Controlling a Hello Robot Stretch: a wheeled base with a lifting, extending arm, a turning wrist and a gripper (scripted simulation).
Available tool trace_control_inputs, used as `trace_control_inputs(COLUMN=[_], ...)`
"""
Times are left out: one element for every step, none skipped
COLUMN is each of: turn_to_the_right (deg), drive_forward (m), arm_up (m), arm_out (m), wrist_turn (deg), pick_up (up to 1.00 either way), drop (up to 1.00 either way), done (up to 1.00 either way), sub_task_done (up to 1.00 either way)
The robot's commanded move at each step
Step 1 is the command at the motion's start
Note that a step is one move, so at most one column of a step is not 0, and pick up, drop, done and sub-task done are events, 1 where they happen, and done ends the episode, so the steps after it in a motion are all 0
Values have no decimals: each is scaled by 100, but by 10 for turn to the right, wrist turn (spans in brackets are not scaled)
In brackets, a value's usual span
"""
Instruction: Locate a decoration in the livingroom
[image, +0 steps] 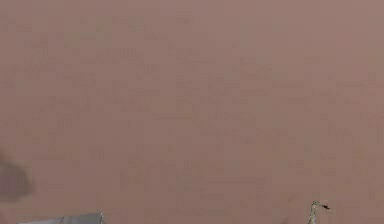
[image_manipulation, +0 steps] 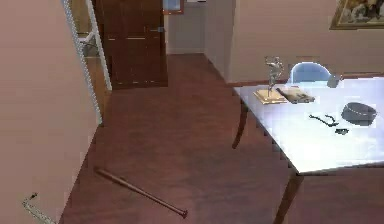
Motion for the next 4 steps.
trace_control_inputs(turn_to_the_right=[450,450,180,0], drive_forward=[0,0,0,65], arm_up=[0,0,0,0], arm_out=[0,0,0,0], wrist_turn=[0,0,0,0], pick_up=[0,0,0,0], drop=[0,0,0,0], done=[0,0,0,0], sub_task_done=[0,0,0,0])
